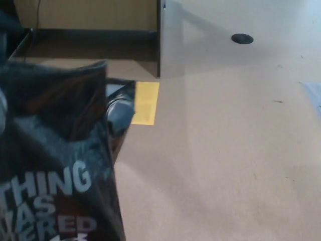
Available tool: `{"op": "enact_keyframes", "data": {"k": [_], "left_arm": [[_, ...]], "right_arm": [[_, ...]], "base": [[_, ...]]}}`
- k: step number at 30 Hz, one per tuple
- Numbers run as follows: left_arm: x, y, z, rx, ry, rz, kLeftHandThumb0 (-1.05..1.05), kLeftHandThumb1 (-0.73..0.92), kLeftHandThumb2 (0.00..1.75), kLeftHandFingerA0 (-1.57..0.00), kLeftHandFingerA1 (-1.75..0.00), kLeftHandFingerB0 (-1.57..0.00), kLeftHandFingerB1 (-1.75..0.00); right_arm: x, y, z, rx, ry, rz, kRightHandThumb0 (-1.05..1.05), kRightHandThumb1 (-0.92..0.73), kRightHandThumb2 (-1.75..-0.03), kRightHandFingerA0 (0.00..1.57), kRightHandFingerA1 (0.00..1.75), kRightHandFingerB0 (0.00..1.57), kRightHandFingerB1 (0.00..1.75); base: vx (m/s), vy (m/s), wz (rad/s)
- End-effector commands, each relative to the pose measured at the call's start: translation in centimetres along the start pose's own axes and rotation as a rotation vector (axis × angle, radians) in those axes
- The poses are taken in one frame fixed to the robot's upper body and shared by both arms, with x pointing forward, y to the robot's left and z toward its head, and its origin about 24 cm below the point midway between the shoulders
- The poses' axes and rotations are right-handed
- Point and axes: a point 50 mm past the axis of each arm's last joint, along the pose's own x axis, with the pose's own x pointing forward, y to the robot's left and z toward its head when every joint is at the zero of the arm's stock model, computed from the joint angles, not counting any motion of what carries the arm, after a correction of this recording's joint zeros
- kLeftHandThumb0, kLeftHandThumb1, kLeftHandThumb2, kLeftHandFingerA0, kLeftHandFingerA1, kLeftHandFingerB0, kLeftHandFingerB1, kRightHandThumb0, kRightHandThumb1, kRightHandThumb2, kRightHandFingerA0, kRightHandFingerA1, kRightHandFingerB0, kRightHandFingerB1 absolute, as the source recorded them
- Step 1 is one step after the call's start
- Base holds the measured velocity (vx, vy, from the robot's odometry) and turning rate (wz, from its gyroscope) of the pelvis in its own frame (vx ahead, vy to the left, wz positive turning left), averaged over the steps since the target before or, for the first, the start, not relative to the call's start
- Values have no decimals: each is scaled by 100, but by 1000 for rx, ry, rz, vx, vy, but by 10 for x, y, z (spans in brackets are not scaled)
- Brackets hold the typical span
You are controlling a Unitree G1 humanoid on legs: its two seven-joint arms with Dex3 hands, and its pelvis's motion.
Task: A person is holding a plastic bag and the robot extends its left hand to grab the bag by hooking its thumb into the holes at the top and brings its hand down by its side. Then it extends its arm again to hand the plastic bag back to the person.
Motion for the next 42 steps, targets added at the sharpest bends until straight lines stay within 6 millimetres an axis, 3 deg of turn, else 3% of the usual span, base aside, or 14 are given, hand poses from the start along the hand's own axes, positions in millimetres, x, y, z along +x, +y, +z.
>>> {"op": "enact_keyframes", "data": {"k": [1,6,8,15,16,18,21,28,29,35,38,39,41,42], "left_arm": [[-36,19,-2,-26,-7,-27,-6,67,86,-100,-167,-76,-121],[-82,20,-6,-25,105,-133,-3,55,100,-101,-160,-86,-118],[-108,19,-7,0,140,-181,-7,56,104,-96,-166,-82,-121],[-168,21,-12,-28,273,-298,-6,54,105,-94,-168,-80,-120],[-177,22,-11,-32,293,-307,-11,57,94,-112,-158,-87,-120],[-186,23,-11,-29,314,-312,-10,55,99,-110,-158,-87,-123],[-206,22,-10,-4,371,-353,-6,68,86,-87,-175,-74,-131],[-232,18,-6,-9,411,-445,-11,64,93,-81,-167,-73,-130],[-234,16,-6,-10,416,-440,-9,66,91,-79,-166,-74,-131],[-244,15,-1,-14,433,-473,-8,61,98,-85,-166,-77,-124],[-243,12,1,-20,435,-484,-8,62,96,-88,-165,-80,-121],[-242,10,0,-22,431,-485,-9,66,89,-85,-166,-79,-124],[-237,7,-2,-20,406,-484,-13,73,81,-84,-165,-80,-121],[-227,2,-3,-23,377,-466,-14,73,80,-81,-167,-75,-126]], "right_arm": [[-1,-1,-3,0,20,-5,-35,-60,-78,70,61,46,49],[-4,1,-5,4,17,-4,-26,-68,-60,70,51,52,41],[-6,0,-8,-6,29,0,-36,-60,-78,65,59,46,49],[-2,4,-4,24,30,0,-35,-60,-78,66,60,47,50],[-3,4,-5,20,29,3,-35,-60,-77,64,58,48,50],[-4,4,-6,9,27,2,-35,-60,-77,66,59,48,50],[-1,2,-3,15,24,-6,-26,-69,-60,73,52,51,40],[0,0,-3,-8,21,-8,-26,-68,-60,75,53,51,40],[2,-1,-1,-3,19,-9,-35,-60,-78,68,60,47,50],[0,4,-2,-11,20,3,-36,-60,-78,67,60,48,50],[0,2,-2,-12,18,6,-36,-60,-78,68,61,47,50],[1,1,-2,-9,20,5,-27,-68,-60,74,52,51,40],[2,0,0,-7,16,4,-28,-68,-60,73,51,51,40],[3,0,0,-12,18,2,-36,-59,-79,66,60,48,51]], "base": [[0,0,0],[0,0,0],[0,0,0],[0,0,0],[0,0,0],[0,0,0],[0,0,0],[0,0,0],[0,0,0],[0,0,0],[0,0,0],[0,0,0],[0,0,0],[0,0,0]]}}
